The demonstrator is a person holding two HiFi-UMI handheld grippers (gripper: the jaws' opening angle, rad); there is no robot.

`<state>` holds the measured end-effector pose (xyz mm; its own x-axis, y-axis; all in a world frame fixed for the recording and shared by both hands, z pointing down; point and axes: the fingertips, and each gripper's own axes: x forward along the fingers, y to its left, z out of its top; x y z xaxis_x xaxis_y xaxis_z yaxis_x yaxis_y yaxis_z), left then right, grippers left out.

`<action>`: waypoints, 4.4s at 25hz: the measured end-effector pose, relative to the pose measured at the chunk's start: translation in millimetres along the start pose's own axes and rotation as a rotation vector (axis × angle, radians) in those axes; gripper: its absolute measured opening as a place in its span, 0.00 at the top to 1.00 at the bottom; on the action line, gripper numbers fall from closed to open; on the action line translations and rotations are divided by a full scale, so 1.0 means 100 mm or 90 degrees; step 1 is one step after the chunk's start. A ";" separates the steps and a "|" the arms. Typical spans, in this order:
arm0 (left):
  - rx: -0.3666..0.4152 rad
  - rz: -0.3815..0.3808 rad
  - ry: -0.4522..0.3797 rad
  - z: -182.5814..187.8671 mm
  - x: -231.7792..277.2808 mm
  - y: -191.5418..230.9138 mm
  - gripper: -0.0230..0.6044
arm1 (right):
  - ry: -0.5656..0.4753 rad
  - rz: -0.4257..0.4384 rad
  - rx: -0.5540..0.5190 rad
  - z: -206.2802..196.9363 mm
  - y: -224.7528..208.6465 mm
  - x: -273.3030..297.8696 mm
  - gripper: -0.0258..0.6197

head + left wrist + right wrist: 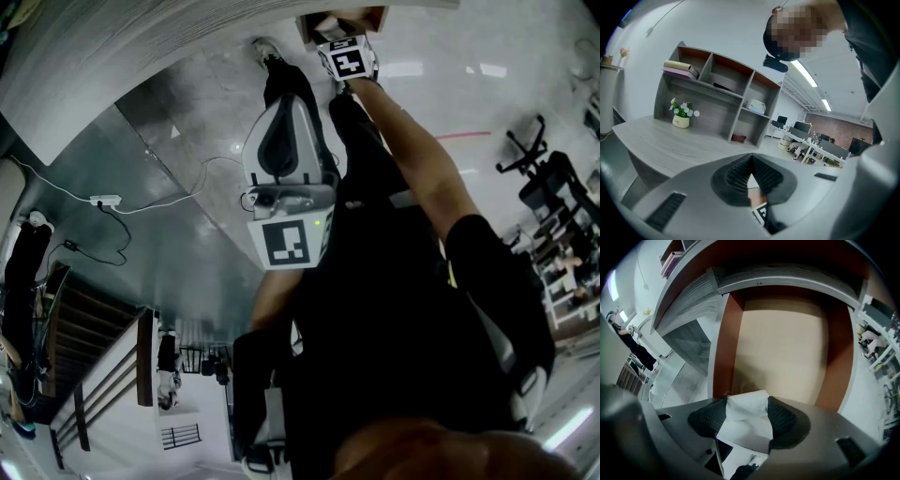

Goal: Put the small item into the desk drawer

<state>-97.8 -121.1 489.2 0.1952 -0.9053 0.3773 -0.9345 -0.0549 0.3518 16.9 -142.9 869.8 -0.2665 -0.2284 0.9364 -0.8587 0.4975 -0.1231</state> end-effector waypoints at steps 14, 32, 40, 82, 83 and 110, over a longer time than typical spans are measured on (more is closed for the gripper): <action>-0.008 -0.001 0.004 -0.03 0.03 0.05 0.97 | 0.020 -0.010 0.007 0.02 -0.04 0.07 0.55; -0.013 0.001 0.006 -0.06 0.03 0.05 0.97 | 0.024 -0.017 0.001 -0.01 -0.03 0.08 0.55; -0.012 0.001 -0.001 -0.03 -0.02 0.01 0.97 | 0.012 -0.032 0.009 0.00 -0.06 -0.01 0.54; 0.109 0.028 -0.098 0.50 -1.01 -1.15 0.97 | -0.111 0.068 0.012 0.17 0.02 -2.05 0.96; 0.120 0.031 -0.100 0.49 -1.05 -1.21 0.97 | -0.121 0.072 0.005 0.17 0.03 -2.15 0.96; 0.201 0.059 -0.121 0.55 -1.74 -1.51 0.97 | -0.393 0.127 -0.035 0.33 0.30 -4.24 0.96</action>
<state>-7.0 21.1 323.4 0.0741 -0.9729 0.2190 -0.9971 -0.0689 0.0312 89.7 -59.4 458.2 -0.6352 -0.5579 0.5341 -0.7473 0.6185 -0.2428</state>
